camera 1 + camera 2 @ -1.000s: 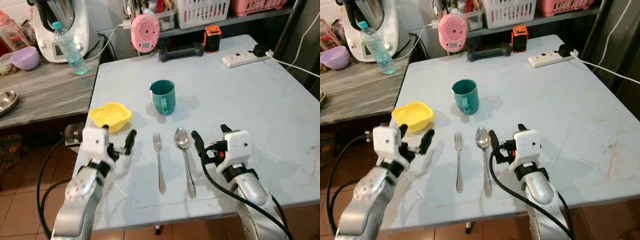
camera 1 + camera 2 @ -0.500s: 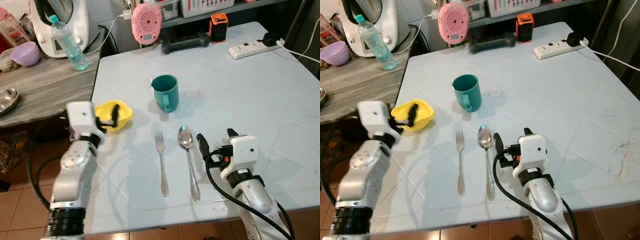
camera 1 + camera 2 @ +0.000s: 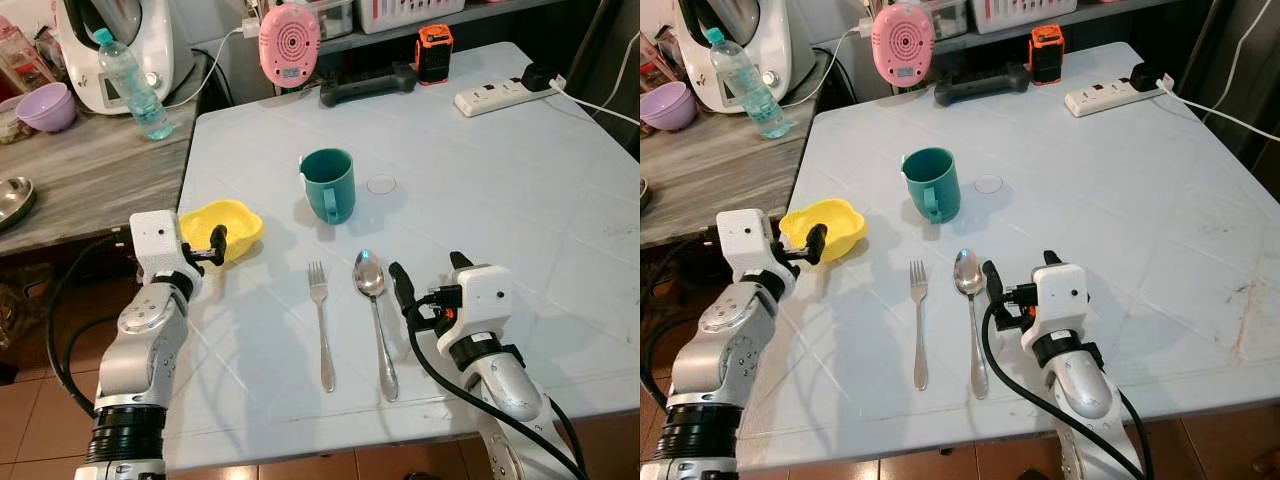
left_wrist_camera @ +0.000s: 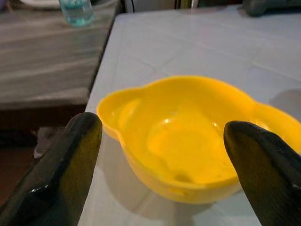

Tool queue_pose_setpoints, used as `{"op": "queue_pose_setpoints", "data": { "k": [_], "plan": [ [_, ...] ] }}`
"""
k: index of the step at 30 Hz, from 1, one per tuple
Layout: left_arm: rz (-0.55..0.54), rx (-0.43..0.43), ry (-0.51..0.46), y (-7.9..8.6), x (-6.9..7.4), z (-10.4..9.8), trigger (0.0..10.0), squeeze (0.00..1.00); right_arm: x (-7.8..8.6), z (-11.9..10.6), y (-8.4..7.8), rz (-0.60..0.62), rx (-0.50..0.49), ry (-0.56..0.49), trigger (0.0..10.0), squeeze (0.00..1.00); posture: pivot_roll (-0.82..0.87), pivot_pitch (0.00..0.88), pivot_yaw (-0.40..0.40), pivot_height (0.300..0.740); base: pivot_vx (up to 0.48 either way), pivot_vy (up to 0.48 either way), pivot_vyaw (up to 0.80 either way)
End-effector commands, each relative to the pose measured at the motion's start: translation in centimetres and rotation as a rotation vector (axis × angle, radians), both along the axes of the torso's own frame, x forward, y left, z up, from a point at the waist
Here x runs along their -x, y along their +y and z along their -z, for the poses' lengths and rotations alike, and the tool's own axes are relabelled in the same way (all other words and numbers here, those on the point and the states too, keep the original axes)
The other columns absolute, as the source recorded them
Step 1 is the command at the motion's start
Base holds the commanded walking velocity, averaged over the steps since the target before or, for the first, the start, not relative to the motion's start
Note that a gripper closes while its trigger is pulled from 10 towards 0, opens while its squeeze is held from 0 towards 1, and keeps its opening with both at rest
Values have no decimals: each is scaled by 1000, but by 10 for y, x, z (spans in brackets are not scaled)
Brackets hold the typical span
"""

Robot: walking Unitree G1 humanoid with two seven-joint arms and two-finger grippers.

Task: Setting the table

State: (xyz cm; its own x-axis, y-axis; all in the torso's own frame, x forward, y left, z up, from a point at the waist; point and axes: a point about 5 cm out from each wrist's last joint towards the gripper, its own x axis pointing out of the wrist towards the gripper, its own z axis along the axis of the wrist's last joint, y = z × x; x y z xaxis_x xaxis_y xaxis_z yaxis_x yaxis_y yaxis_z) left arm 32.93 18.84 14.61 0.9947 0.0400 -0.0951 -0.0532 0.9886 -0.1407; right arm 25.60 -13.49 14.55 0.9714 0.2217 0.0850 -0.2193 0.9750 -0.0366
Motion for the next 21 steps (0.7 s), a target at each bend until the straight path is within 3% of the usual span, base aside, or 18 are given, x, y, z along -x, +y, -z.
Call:
{"op": "queue_pose_setpoints", "data": {
  "k": [1,10,11,12,13,14,16,17,18,21],
  "plan": [
    [-54,30,33,10,-1,2,10000,0,3,-2,9,-39,-16,1,10000,0,-231,177,215,740,0,0,0],
    [-78,109,112,8,-6,0,10000,0,6,-3,14,-89,-27,9,10000,0,-230,179,215,740,0,0,0],
    [-86,130,139,8,-7,2,5686,0,7,-4,16,-113,-34,7,10000,0,-231,178,216,740,0,0,0],
    [-89,158,171,8,-7,4,3451,0,8,-6,17,-133,-37,0,10000,0,-231,178,216,740,0,0,0],
    [-90,168,185,7,-6,5,3451,0,8,-7,18,-138,-39,-4,10000,0,-231,178,216,740,0,0,0],
    [-85,172,199,7,-6,6,1216,0,8,-8,19,-149,-43,-7,10000,0,-231,178,217,740,0,0,0],
    [-75,177,213,6,-6,6,980,0,8,-10,21,-169,-47,-15,10000,0,-231,178,217,740,0,0,0],
    [-80,173,225,6,-5,7,1725,0,9,-14,25,-206,-49,-30,10000,0,-229,176,216,740,0,0,0],
    [-82,173,228,6,-5,7,1725,0,9,-15,27,-219,-52,-33,10000,0,-229,176,216,740,0,0,0],
    [-86,183,241,7,-5,7,0,0,11,-17,33,-279,-49,-37,10000,0,-229,173,215,740,0,0,0]
  ]
}}
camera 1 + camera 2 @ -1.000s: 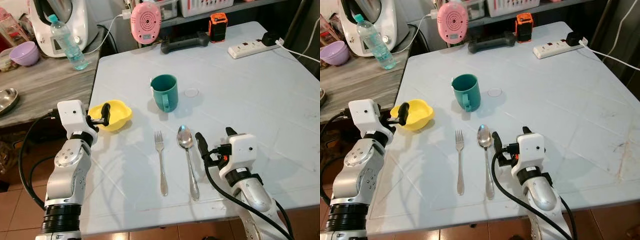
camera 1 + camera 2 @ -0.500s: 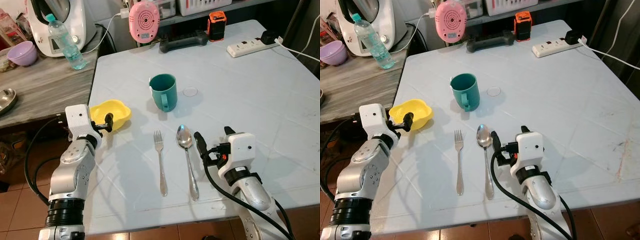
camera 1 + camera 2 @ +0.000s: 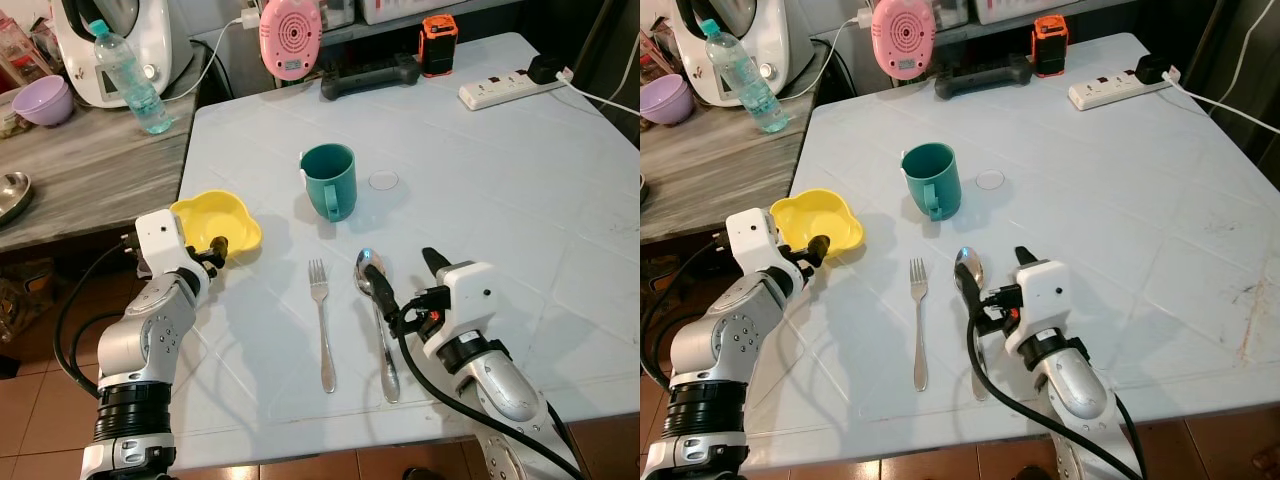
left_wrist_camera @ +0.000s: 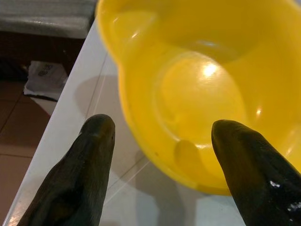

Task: Setting the table

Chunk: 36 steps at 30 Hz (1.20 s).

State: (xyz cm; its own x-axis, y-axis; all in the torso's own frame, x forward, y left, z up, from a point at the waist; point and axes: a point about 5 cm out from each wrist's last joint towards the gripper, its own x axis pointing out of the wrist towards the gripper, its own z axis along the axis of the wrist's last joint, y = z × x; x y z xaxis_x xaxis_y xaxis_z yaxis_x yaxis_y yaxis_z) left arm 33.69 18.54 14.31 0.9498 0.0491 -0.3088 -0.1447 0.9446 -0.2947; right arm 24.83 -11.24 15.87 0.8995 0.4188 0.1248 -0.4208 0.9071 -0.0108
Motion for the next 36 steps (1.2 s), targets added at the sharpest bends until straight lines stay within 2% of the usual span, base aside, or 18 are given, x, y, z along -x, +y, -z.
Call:
{"op": "queue_pose_setpoints", "data": {
  "k": [1,15,19,20,23,24,26,27,28,29,30,31,33,35,36],
  "plan": [
    [-35,6,41,10,3,5,0,0,4,-4,12,-82,-7,-6,10000,0,-227,172,214,740,0,0,0],
    [-6,51,89,5,5,6,0,0,5,-1,14,-119,9,14,10000,0,-221,170,208,740,0,0,0],
    [21,106,90,-2,5,4,0,0,5,0,15,-118,7,17,10000,0,-221,170,208,740,0,0,0],
    [27,102,90,-2,5,3,667,0,5,0,15,-118,7,17,10000,0,-219,170,210,740,0,0,0],
    [32,106,79,-4,4,0,392,0,5,1,15,-118,8,18,10000,0,-219,170,210,740,0,0,0],
    [36,108,74,-5,4,-2,0,0,5,1,15,-118,8,19,10000,0,-218,170,210,740,0,0,0],
    [39,108,70,-7,3,-5,0,0,4,1,15,-118,8,20,10000,0,-217,170,209,740,0,0,0],
    [46,106,59,-8,3,-8,2902,0,4,2,15,-119,8,20,10000,0,-217,170,209,740,0,0,0],
    [54,105,45,-9,2,-12,2902,0,4,2,15,-119,7,21,10000,0,-217,170,209,740,0,0,0],
    [54,102,42,-9,2,-14,0,0,4,2,15,-119,8,22,10000,0,-217,170,209,740,0,0,0],
    [52,101,42,-9,3,-15,0,0,4,2,15,-119,8,22,10000,0,-215,169,208,740,0,0,0],
    [53,96,39,-9,3,-18,980,0,4,3,15,-120,9,23,10000,0,-215,169,208,740,0,0,0],
    [54,94,39,-8,4,-20,1961,0,4,3,15,-120,10,23,10000,0,-215,169,208,740,0,0,0],
    [57,88,43,-8,4,-20,392,0,4,3,16,-121,10,24,10000,0,-215,169,208,740,0,0,0],
    [62,85,46,-9,5,-20,392,0,4,3,15,-121,10,24,10000,0,-213,168,208,740,0,0,0]
  ]
}}
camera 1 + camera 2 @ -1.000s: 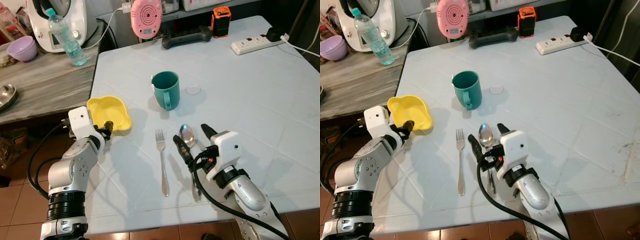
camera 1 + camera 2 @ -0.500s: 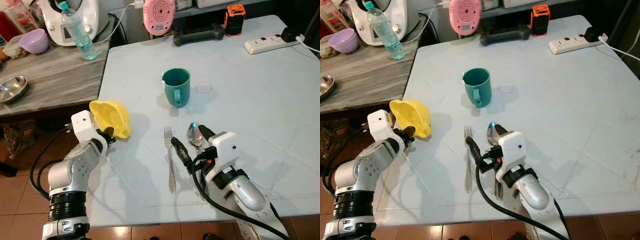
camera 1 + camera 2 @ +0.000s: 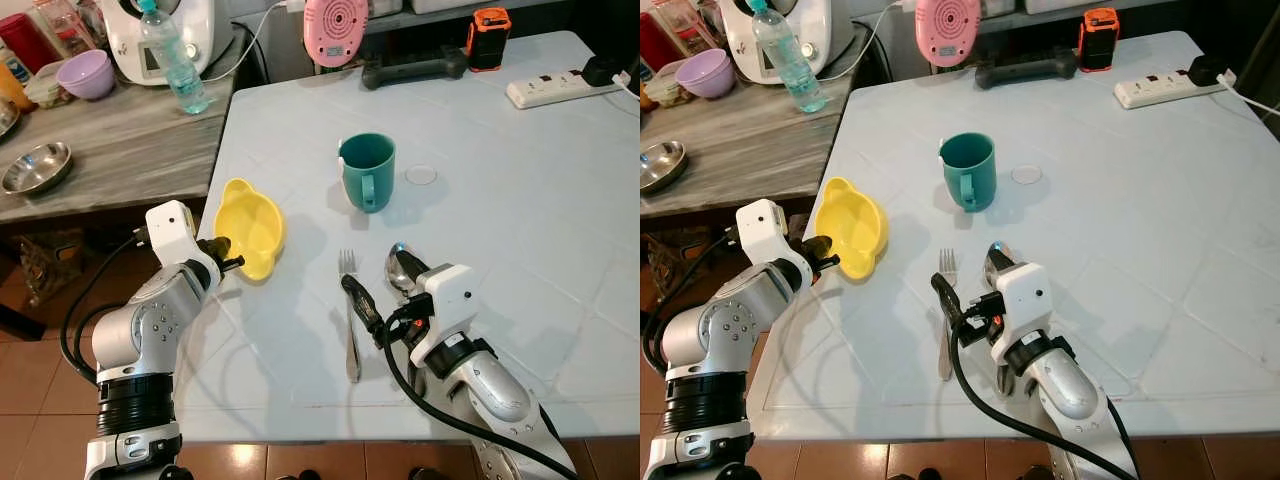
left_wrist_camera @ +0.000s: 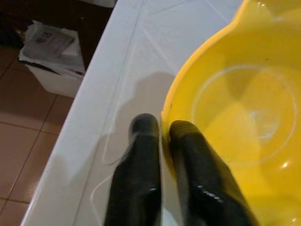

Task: Setting the table

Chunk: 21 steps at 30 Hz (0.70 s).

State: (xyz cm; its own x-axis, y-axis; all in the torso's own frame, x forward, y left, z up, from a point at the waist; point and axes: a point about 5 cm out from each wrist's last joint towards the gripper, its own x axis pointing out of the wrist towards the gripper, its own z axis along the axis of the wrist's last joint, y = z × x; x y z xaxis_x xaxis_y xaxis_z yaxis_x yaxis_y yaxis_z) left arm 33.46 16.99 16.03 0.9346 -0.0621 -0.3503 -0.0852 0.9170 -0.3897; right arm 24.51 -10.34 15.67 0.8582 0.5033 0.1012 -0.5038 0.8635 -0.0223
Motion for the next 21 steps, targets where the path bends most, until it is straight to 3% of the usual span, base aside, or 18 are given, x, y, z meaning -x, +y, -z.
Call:
{"op": "queue_pose_setpoints", "data": {
  "k": [1,3,9,20,21],
  "plan": [
    [-9,-27,6,5,3,-3,0,0,1,2,7,-28,-10,10,10000,0,-213,168,208,740,0,0,0],
    [7,-31,12,2,4,-3,314,0,1,2,7,-29,-8,11,10000,0,-213,168,208,740,0,0,0],
    [55,-55,15,-7,7,-5,0,0,1,3,7,-30,-4,11,10000,0,-213,168,208,740,0,0,0],
    [89,-163,-23,-8,7,-11,0,0,0,4,8,-32,-2,12,10000,0,-211,167,205,740,0,0,0],
    [104,-168,-23,-9,8,-10,2588,0,0,4,8,-32,-1,12,10000,0,-211,167,205,740,0,0,0]
  ]
}}
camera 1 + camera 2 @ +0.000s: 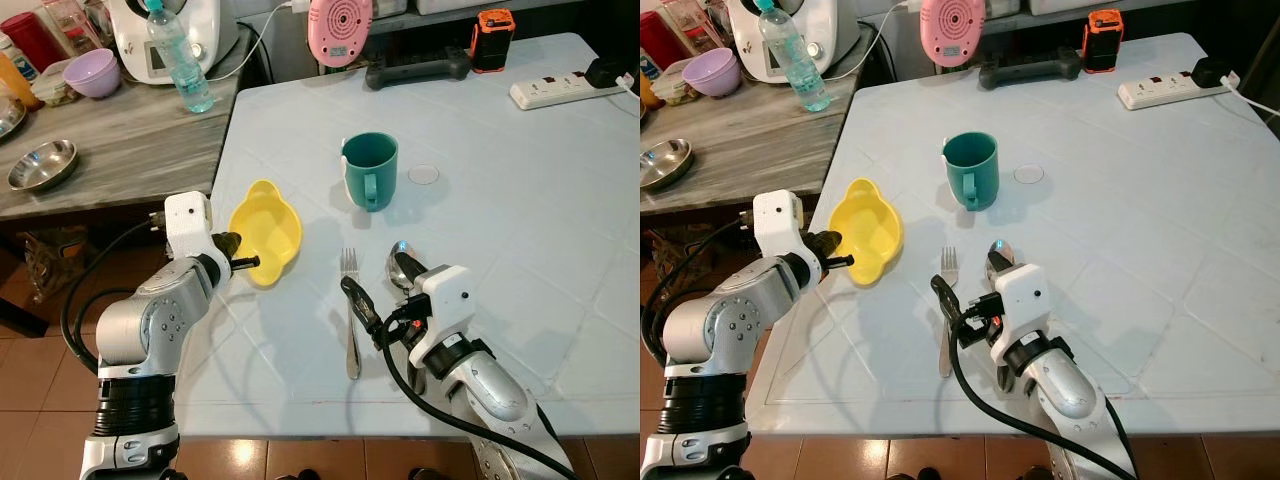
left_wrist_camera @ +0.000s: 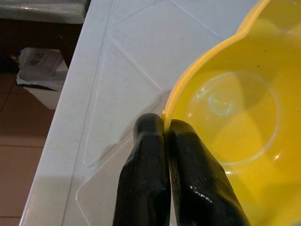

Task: Setting the table

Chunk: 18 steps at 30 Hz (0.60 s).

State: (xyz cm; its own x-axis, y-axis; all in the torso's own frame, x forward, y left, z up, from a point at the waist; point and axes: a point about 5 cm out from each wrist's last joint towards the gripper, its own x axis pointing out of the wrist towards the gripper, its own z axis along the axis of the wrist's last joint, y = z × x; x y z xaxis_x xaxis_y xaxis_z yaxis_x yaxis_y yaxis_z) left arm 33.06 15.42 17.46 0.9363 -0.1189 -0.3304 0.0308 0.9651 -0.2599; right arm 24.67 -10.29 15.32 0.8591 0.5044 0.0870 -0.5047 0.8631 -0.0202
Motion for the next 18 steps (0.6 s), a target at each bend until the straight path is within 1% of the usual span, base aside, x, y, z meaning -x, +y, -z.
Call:
{"op": "queue_pose_setpoints", "data": {
  "k": [1,2,3,5,7,8,10,11,15,18],
  "plan": [
    [-8,-30,10,6,4,4,2588,0,1,0,7,-31,-7,-1,10000,0,-211,167,205,740,0,0,0],
    [4,-34,10,5,5,5,2588,0,1,0,7,-31,-7,-1,10000,0,-211,167,205,740,0,0,0],
    [11,-46,12,4,6,6,10000,1000,1,0,7,-32,-7,-1,10000,0,-211,167,205,740,0,0,0],
    [35,-76,3,2,7,5,10000,1000,1,0,7,-32,-5,-1,10000,0,-212,167,201,740,0,0,0],
    [70,-128,-1,0,7,3,10000,1000,1,1,7,-32,-5,0,10000,0,-212,167,201,740,0,0,0],
    [85,-137,-2,-1,7,2,10000,1000,1,1,7,-32,-5,0,10000,0,-212,167,201,740,0,0,0],
    [117,-161,-23,-5,5,-5,10000,1000,1,1,7,-34,-5,-1,10000,0,-211,167,200,740,0,0,0],
    [117,-161,-23,-5,5,-5,10000,1000,1,1,7,-34,-5,-1,10000,0,-211,167,200,740,0,0,0],
    [157,-188,-40,-10,3,-18,10000,1000,1,1,7,-34,-6,-1,10000,0,-211,167,200,740,0,0,0],
    [166,-184,-38,-12,3,-20,10000,1000,1,1,7,-33,-7,0,10000,0,-211,167,200,740,0,0,0]
  ]
}}
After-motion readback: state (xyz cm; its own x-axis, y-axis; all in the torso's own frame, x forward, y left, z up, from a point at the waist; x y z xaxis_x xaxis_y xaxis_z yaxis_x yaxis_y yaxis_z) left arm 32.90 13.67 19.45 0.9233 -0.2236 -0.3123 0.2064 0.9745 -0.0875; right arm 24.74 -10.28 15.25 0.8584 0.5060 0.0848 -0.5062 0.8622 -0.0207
